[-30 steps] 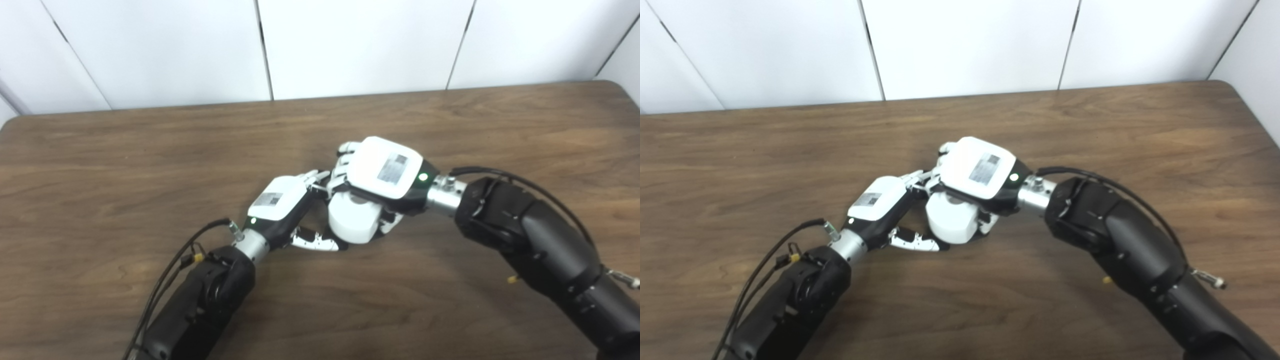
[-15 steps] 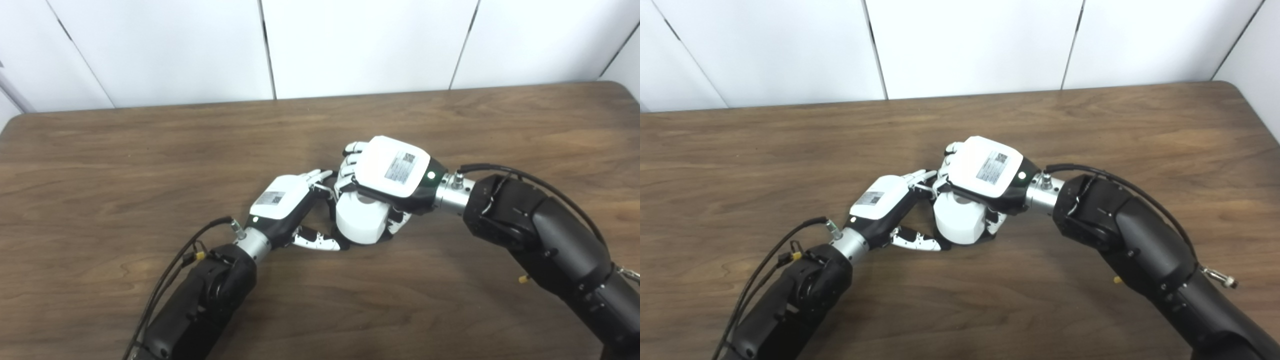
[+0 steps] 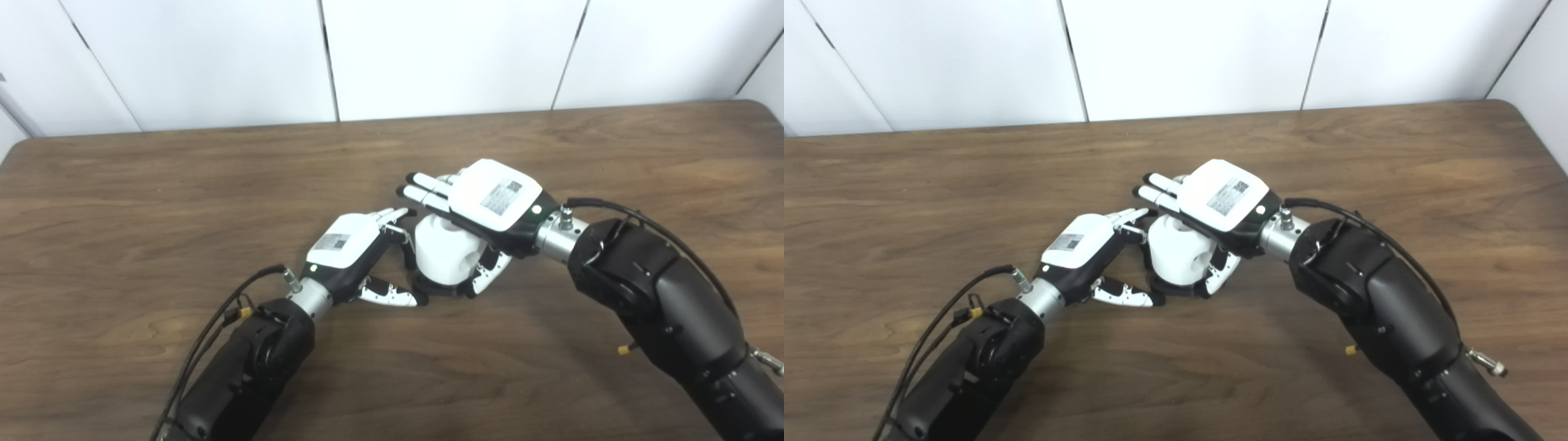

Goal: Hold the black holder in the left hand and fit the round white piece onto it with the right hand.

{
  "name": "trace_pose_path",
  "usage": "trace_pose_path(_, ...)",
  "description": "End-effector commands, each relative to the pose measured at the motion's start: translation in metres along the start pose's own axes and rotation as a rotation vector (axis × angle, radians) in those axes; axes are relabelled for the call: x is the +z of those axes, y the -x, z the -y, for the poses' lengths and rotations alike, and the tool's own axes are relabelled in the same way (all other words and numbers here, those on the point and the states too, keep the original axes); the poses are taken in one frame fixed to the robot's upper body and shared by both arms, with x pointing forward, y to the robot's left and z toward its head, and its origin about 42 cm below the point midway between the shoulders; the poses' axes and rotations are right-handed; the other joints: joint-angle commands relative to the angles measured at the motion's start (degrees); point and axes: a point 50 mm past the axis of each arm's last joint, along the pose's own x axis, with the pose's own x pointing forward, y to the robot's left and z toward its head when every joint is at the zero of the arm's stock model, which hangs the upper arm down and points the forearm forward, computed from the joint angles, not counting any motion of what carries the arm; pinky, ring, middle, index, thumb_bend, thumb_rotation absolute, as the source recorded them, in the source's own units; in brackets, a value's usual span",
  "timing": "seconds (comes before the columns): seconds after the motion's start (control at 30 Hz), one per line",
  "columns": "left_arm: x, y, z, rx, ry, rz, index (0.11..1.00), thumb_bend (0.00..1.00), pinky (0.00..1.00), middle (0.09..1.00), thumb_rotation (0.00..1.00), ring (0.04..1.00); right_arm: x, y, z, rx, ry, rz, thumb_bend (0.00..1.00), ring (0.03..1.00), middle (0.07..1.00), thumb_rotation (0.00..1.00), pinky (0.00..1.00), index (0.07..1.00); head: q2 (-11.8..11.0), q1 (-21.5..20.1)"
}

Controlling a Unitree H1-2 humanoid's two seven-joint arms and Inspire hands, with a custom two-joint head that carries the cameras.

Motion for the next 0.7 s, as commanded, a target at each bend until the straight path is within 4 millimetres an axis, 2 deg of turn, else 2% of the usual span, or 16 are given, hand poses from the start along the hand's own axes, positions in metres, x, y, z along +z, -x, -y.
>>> trace_pose_path(0.0, -0.019, 0.019, 0.034, -0.179, 0.009, -0.094, 0.485, 0.52, 0.87, 0.930, 0.06, 0.930, -0.008, 0.000, 0.019, -0.064, 0.010, -0.026, 1.00, 0.870, 1.000, 0.42, 0.74, 1.000, 0.07, 0.01)
trace_pose_path(0.3, -0.019, 0.019, 0.033, -0.184, 0.008, -0.095, 0.485, 0.52, 0.87, 0.931, 0.06, 0.936, -0.013, 0.008, 0.028, -0.122, -0.053, -0.035, 1.00, 0.858, 1.000, 0.38, 0.73, 1.000, 0.26, 0.12)
trace_pose_path(0.5, -0.020, 0.019, 0.033, -0.186, 0.006, -0.099, 0.485, 0.52, 0.88, 0.932, 0.07, 0.936, -0.020, 0.019, 0.039, -0.117, -0.093, -0.053, 1.00, 0.863, 1.000, 0.38, 0.72, 1.000, 0.26, 0.12)
trace_pose_path(0.67, -0.021, 0.018, 0.033, -0.182, 0.004, -0.097, 0.485, 0.52, 0.87, 0.930, 0.06, 0.927, -0.024, 0.024, 0.040, -0.109, -0.100, -0.048, 1.00, 0.853, 1.000, 0.37, 0.72, 1.000, 0.08, 0.05)
